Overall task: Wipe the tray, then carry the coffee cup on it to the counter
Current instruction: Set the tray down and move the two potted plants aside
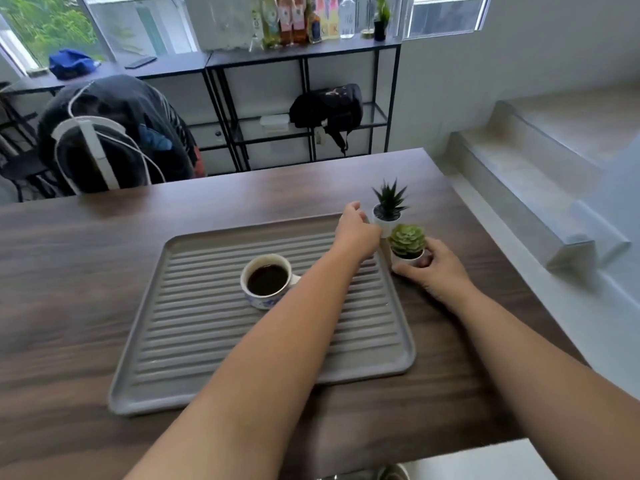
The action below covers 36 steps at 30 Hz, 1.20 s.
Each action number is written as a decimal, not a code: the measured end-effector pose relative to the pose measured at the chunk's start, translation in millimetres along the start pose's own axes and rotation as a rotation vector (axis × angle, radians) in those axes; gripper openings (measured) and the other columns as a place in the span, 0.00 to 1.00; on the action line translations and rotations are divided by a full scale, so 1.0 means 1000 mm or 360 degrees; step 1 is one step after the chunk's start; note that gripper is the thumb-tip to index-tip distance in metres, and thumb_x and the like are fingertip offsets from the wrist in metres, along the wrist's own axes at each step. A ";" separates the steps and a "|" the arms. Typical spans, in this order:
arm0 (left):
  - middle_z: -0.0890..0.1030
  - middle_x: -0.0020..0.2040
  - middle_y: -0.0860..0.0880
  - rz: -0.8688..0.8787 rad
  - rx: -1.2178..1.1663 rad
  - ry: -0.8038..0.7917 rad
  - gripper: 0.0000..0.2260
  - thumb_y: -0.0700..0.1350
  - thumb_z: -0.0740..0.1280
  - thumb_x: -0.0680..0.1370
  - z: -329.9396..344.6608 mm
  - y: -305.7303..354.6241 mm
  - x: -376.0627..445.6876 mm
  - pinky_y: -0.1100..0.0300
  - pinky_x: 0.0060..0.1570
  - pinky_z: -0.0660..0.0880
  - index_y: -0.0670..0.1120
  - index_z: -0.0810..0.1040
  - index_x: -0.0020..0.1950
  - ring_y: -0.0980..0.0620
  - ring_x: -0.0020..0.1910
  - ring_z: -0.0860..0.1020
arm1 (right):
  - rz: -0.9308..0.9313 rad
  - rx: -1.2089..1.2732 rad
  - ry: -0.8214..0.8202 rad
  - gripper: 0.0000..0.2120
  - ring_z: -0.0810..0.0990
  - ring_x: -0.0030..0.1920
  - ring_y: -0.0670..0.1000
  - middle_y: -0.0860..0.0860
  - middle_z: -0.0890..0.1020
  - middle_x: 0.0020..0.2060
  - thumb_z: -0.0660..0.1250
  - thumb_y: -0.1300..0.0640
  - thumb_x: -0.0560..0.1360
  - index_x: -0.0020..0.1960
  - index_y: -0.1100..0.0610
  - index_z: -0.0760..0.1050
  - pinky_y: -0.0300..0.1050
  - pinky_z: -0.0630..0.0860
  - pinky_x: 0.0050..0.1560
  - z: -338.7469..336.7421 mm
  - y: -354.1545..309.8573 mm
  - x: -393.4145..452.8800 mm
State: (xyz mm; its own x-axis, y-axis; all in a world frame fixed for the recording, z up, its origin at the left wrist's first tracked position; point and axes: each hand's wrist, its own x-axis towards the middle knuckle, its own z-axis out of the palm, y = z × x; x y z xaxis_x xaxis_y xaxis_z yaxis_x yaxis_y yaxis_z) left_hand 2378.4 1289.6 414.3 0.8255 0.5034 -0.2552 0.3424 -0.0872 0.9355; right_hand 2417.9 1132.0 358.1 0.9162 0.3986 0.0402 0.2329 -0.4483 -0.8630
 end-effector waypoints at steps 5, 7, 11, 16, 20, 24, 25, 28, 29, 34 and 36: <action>0.69 0.72 0.52 0.0115 0.0606 0.0099 0.44 0.49 0.75 0.70 0.020 -0.009 0.032 0.53 0.71 0.62 0.49 0.52 0.79 0.44 0.72 0.63 | 0.0034 0.0050 0.0138 0.18 0.79 0.38 0.48 0.50 0.82 0.40 0.79 0.55 0.64 0.50 0.53 0.76 0.33 0.73 0.38 -0.027 0.015 0.026; 0.69 0.71 0.52 0.0115 0.0760 0.0158 0.48 0.56 0.75 0.67 0.029 -0.009 0.038 0.52 0.71 0.59 0.53 0.49 0.79 0.45 0.72 0.60 | 0.0031 0.0009 0.0182 0.19 0.80 0.40 0.49 0.50 0.82 0.42 0.78 0.53 0.64 0.52 0.53 0.77 0.39 0.73 0.43 -0.036 0.020 0.036; 0.69 0.68 0.46 0.0056 0.0841 0.0337 0.42 0.61 0.74 0.66 0.043 -0.007 0.051 0.54 0.69 0.55 0.59 0.57 0.75 0.48 0.72 0.60 | 0.0041 0.0019 0.0305 0.21 0.80 0.43 0.50 0.50 0.82 0.46 0.76 0.45 0.63 0.52 0.52 0.77 0.45 0.77 0.46 -0.045 0.035 0.063; 0.79 0.58 0.50 0.0149 0.0425 0.0412 0.31 0.59 0.76 0.62 0.048 0.012 0.090 0.54 0.63 0.71 0.54 0.71 0.62 0.49 0.61 0.76 | 0.0016 0.0024 0.0432 0.21 0.77 0.48 0.51 0.52 0.78 0.49 0.74 0.45 0.66 0.55 0.53 0.76 0.43 0.73 0.49 -0.052 0.036 0.111; 0.81 0.56 0.50 0.0251 0.0189 0.0408 0.26 0.48 0.78 0.67 0.048 0.043 0.127 0.60 0.56 0.73 0.49 0.72 0.61 0.52 0.55 0.78 | 0.0062 0.0035 0.0423 0.21 0.77 0.48 0.53 0.54 0.78 0.50 0.73 0.45 0.66 0.54 0.54 0.76 0.41 0.69 0.47 -0.055 0.022 0.173; 0.82 0.55 0.50 0.0208 0.0179 0.0397 0.25 0.46 0.77 0.66 0.054 0.058 0.175 0.53 0.58 0.77 0.49 0.73 0.61 0.50 0.55 0.79 | 0.0124 0.0122 0.0357 0.22 0.78 0.48 0.52 0.51 0.80 0.50 0.74 0.47 0.66 0.56 0.54 0.75 0.41 0.69 0.46 -0.052 0.004 0.232; 0.82 0.54 0.50 0.0191 0.0169 0.0385 0.25 0.46 0.77 0.66 0.057 0.058 0.188 0.52 0.58 0.77 0.49 0.74 0.60 0.50 0.54 0.79 | 0.0133 0.0122 0.0334 0.22 0.78 0.49 0.52 0.50 0.80 0.50 0.74 0.48 0.67 0.58 0.54 0.74 0.41 0.69 0.46 -0.050 0.001 0.245; 0.82 0.54 0.51 0.0144 0.0195 0.0375 0.25 0.45 0.77 0.65 0.064 0.056 0.220 0.54 0.59 0.77 0.50 0.74 0.61 0.51 0.55 0.80 | 0.0152 0.0075 0.0301 0.24 0.78 0.52 0.53 0.52 0.80 0.53 0.73 0.51 0.68 0.61 0.54 0.72 0.39 0.67 0.48 -0.045 0.002 0.278; 0.82 0.55 0.50 0.0139 0.0224 0.0383 0.26 0.44 0.77 0.66 0.066 0.056 0.229 0.57 0.59 0.75 0.49 0.73 0.62 0.51 0.56 0.79 | 0.0166 0.0059 0.0294 0.25 0.78 0.54 0.54 0.52 0.81 0.55 0.73 0.51 0.68 0.62 0.55 0.72 0.38 0.67 0.49 -0.043 0.003 0.287; 0.81 0.58 0.50 0.0146 0.0262 0.0374 0.28 0.45 0.77 0.67 0.079 0.054 0.263 0.61 0.57 0.71 0.49 0.72 0.65 0.51 0.59 0.77 | 0.0157 0.0035 0.0310 0.27 0.77 0.58 0.55 0.53 0.80 0.57 0.74 0.52 0.68 0.64 0.55 0.71 0.38 0.66 0.51 -0.033 0.015 0.313; 0.81 0.57 0.51 0.0170 0.0250 0.0369 0.28 0.45 0.77 0.67 0.086 0.051 0.272 0.61 0.58 0.72 0.50 0.73 0.65 0.52 0.59 0.77 | 0.0135 0.0048 0.0333 0.28 0.77 0.57 0.55 0.53 0.80 0.57 0.74 0.51 0.67 0.64 0.54 0.71 0.38 0.67 0.51 -0.029 0.020 0.319</action>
State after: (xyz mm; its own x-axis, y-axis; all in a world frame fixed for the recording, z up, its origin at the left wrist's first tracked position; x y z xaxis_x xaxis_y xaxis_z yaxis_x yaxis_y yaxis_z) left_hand 2659.3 1348.7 371.7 0.7422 0.6656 -0.0776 0.3392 -0.2733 0.9001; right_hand 2724.0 1226.6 368.7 0.9805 0.1843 0.0675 0.1450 -0.4481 -0.8822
